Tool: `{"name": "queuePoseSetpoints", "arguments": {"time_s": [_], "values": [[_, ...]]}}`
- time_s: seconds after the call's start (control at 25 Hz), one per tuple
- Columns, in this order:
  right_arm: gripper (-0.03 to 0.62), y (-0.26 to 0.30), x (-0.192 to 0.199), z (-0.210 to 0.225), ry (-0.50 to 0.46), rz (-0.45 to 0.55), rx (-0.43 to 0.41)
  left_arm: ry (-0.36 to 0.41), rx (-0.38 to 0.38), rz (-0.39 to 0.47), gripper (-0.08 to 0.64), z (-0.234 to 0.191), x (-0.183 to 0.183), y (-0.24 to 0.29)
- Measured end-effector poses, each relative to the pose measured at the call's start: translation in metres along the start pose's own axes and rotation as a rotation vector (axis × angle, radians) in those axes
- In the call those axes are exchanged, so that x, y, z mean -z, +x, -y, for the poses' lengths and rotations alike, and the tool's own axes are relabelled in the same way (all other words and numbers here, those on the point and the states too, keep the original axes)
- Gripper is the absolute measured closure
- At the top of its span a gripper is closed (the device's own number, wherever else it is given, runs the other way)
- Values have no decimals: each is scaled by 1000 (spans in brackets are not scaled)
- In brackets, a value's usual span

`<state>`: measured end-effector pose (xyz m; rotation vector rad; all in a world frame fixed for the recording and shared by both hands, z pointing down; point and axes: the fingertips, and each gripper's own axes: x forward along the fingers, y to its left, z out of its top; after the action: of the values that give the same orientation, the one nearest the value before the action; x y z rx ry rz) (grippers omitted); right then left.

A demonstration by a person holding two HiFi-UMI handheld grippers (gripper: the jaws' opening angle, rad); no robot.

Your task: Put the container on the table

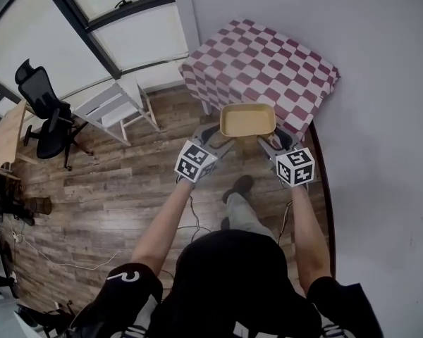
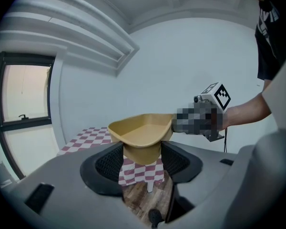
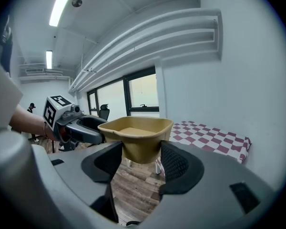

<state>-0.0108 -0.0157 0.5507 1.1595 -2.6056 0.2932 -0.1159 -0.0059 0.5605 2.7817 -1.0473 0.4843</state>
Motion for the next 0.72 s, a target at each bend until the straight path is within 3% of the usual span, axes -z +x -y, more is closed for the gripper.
{"name": "queuePoseSetpoints", "arguments": {"time_s": [0.24,0.72], "values": [[322,28,0,35,18,-6,14,1,27,-22,311,-28,5,38],[324,93,-22,123,86,11,69,63,74,-52,311,-102,-33,124]]}}
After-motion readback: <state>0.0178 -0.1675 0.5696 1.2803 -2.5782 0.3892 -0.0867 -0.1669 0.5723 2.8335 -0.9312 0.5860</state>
